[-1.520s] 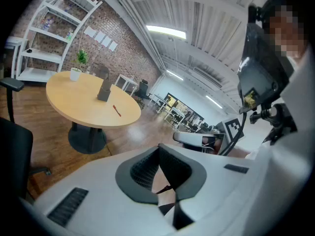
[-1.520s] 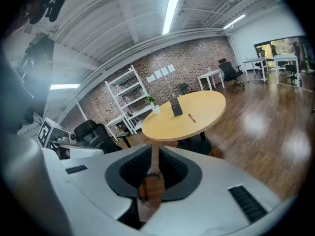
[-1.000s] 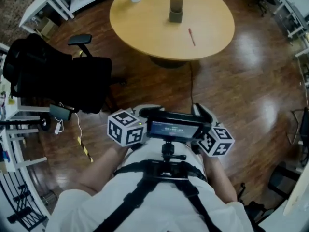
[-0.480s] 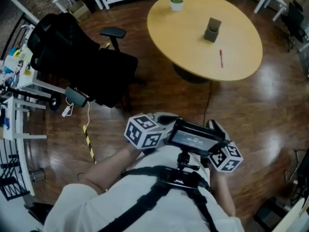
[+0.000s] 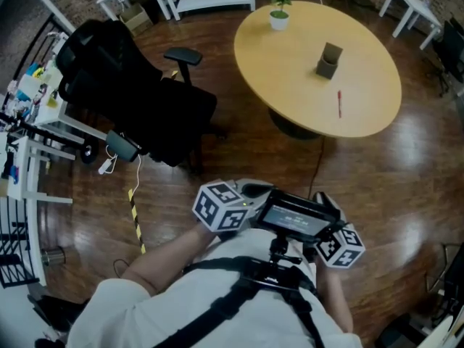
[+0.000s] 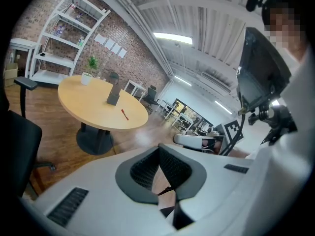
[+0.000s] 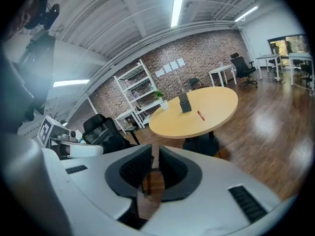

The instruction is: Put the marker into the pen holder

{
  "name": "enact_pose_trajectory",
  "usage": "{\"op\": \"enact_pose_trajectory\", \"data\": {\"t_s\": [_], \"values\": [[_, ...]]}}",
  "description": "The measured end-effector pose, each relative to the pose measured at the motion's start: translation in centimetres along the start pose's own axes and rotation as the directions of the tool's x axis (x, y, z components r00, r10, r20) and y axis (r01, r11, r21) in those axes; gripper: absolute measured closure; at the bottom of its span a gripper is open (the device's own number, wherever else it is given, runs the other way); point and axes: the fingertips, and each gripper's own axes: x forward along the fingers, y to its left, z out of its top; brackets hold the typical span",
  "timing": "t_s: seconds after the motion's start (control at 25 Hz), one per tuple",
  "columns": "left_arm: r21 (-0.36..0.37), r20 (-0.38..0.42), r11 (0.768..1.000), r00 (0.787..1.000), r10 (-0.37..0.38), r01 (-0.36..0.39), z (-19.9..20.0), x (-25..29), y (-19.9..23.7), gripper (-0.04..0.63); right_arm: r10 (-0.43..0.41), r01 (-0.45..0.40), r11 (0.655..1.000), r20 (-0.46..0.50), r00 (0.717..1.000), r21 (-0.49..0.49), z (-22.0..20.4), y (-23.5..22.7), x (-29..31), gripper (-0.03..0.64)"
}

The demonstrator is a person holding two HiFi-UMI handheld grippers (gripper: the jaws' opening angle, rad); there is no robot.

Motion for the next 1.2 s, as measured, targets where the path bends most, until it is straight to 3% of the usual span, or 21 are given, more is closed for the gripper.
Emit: {"op": "enact_pose_trajectory", "data": {"t_s": [1.2], "values": [[-0.003,0.019,1.000,0.999,0.030,-0.030,-0.4,2.2,-2.8,0.600,0.005,-0.006,1.000,0.015,1.000,0.014,0.0,-2.9,-3.3,0.571]]}}
